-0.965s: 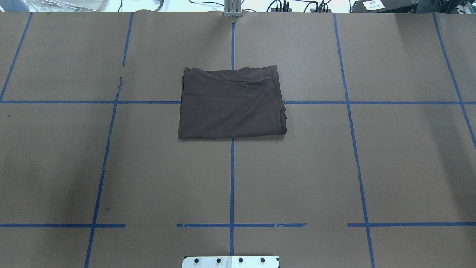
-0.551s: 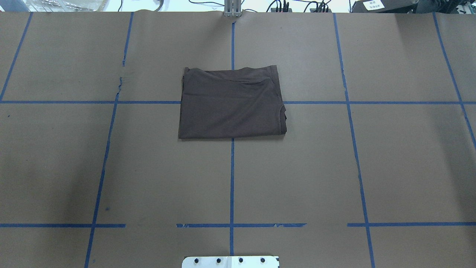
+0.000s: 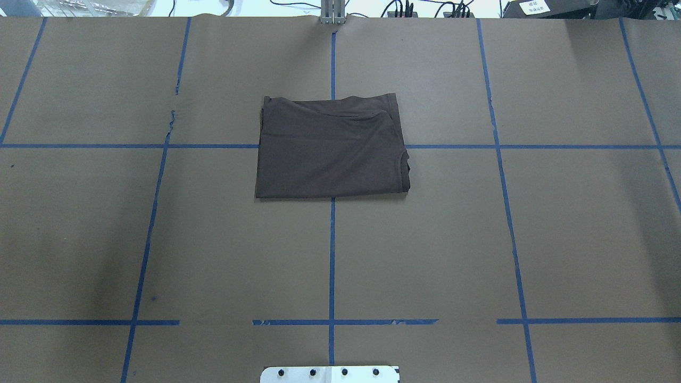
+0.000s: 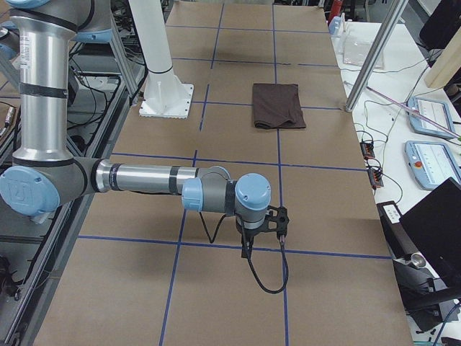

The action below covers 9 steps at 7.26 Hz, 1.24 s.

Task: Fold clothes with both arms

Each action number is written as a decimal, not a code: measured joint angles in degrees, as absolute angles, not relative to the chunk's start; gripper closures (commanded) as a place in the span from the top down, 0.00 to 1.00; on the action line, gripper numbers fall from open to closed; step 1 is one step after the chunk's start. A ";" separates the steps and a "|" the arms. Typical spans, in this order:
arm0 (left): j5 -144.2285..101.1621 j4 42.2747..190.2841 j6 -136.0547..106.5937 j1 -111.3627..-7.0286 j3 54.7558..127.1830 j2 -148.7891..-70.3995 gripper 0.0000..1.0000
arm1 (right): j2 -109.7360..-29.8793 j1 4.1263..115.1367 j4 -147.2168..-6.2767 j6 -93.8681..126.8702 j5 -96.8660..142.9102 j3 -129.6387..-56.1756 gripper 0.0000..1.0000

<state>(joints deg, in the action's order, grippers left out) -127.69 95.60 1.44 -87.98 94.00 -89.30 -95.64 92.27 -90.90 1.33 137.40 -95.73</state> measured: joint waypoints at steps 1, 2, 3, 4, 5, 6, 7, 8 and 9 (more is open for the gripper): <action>-127.75 95.66 0.63 -87.98 94.00 -89.30 1.00 | -95.67 92.28 -90.89 1.33 138.77 -95.73 1.00; -127.78 95.69 0.32 -87.98 94.08 -89.30 1.00 | -95.69 92.28 -90.88 1.32 139.32 -95.79 1.00; -127.79 95.71 0.23 -87.98 94.15 -89.30 1.00 | -95.71 92.28 -90.86 1.32 139.54 -95.85 1.00; -127.79 95.71 0.19 -87.98 94.25 -89.30 1.00 | -95.71 92.28 -90.82 1.30 139.62 -95.87 1.00; -127.79 95.71 0.18 -87.98 94.33 -89.30 1.00 | -95.71 92.28 -90.80 1.24 139.64 -95.88 1.00; -127.79 95.71 0.18 -87.98 94.39 -89.30 1.00 | -95.70 92.28 -90.80 1.14 139.65 -95.92 1.00; -127.79 95.71 0.18 -87.98 94.44 -89.31 1.00 | -95.66 92.29 -90.79 1.04 139.66 -95.94 1.00; -127.79 95.70 0.19 -87.98 94.52 -89.38 1.00 | -95.61 92.29 -90.79 1.00 139.66 -95.99 1.00; -127.79 95.56 0.23 -87.98 94.71 -89.50 1.00 | -95.54 92.29 -90.79 0.93 139.66 -96.03 1.00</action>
